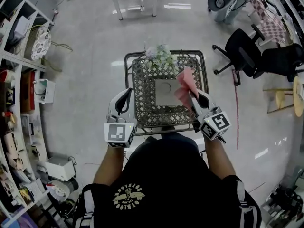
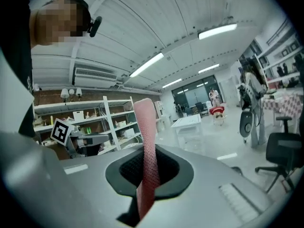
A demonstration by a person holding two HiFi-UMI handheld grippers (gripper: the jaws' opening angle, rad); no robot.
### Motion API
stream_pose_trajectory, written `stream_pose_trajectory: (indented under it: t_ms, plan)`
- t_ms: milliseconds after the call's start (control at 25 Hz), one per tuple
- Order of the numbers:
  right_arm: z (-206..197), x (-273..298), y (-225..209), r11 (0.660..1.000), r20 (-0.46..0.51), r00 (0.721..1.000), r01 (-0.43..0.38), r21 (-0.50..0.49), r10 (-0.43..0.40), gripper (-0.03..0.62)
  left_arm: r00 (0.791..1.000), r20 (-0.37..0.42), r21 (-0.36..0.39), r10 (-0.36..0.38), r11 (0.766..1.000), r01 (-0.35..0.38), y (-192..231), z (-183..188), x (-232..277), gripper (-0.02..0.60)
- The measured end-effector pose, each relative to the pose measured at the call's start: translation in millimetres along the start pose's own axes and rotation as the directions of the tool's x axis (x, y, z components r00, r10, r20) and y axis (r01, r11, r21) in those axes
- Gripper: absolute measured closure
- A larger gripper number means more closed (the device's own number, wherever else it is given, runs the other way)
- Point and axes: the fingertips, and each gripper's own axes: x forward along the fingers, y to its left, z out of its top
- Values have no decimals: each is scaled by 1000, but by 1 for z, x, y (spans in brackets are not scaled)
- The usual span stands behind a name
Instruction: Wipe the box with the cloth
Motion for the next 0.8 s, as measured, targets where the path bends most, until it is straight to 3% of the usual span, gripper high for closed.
stream_pose_trajectory:
  t_ms: [160,360,480,600,800]
  plan:
    - [-71,47,-20,994,-143,986,-78,72,88,577,997,-67,-10,38,999,-38,2,-28,14,581]
    - [-173,96,-34,989,-332,934,-97,111,129,577,986,-149,-90,73,992,-87,7,-57,23,581]
    - [-231,128,-43,986,-439,890,-61,156,125,577,987,-145,-156,73,983,-96,10,-59,20,581]
    - [-281,153,-56,990,-545,833,-19,141,94,577,976,-186,-120,115,983,-139,21,-69,7,581]
    - [-327,184,-70,997,-658,752,2,79,51,577,952,-233,-96,199,969,-226,36,-82,-17,581]
